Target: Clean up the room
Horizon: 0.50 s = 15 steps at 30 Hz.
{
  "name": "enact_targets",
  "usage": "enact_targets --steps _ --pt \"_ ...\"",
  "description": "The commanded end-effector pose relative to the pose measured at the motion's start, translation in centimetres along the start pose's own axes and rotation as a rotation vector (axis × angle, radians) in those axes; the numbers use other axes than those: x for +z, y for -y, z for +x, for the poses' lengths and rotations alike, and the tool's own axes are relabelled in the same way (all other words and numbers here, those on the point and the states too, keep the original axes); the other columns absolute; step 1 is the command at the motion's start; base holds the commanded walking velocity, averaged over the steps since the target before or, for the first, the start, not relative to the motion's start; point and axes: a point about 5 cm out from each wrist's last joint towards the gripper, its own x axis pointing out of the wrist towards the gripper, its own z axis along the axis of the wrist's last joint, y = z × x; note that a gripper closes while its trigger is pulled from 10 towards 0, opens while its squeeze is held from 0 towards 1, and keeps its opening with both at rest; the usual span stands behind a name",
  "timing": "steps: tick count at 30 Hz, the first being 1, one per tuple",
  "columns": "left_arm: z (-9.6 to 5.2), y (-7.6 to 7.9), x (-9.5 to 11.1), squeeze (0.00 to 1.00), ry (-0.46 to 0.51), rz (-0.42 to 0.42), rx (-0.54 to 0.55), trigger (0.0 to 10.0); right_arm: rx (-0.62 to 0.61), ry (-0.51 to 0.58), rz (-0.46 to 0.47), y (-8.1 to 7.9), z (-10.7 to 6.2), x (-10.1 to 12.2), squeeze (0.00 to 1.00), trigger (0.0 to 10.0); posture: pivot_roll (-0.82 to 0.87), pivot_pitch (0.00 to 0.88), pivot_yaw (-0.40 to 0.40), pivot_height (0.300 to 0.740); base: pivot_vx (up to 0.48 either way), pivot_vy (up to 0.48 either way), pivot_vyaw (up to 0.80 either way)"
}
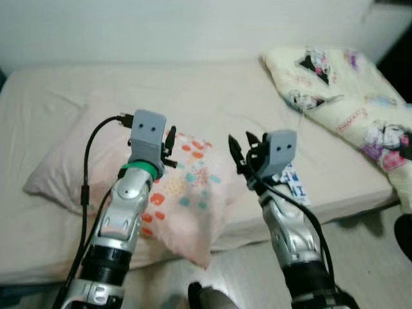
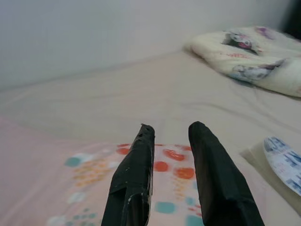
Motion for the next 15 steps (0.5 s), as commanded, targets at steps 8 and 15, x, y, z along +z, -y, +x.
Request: enact_targets --steps 8,15 --pt "-0.18 -0.42 -0.35 0.0 -0.01 -0.003 0.023 10.0 0.036 0.003 -0.01 -0.79 0.01 -0.1 0.0 10.0 -0.13 0.104 -0.016 0.732 0.0 0.48 0.0" --pt "-0.15 -0.37 -0.34 0.0 -0.009 -0.001 0.025 10.0 0.049 0.005 -0.015 -0.92 -0.07 -0.08 0.0 10.0 -0.13 0.106 -0.018 0.732 0.0 0.48 0.0"
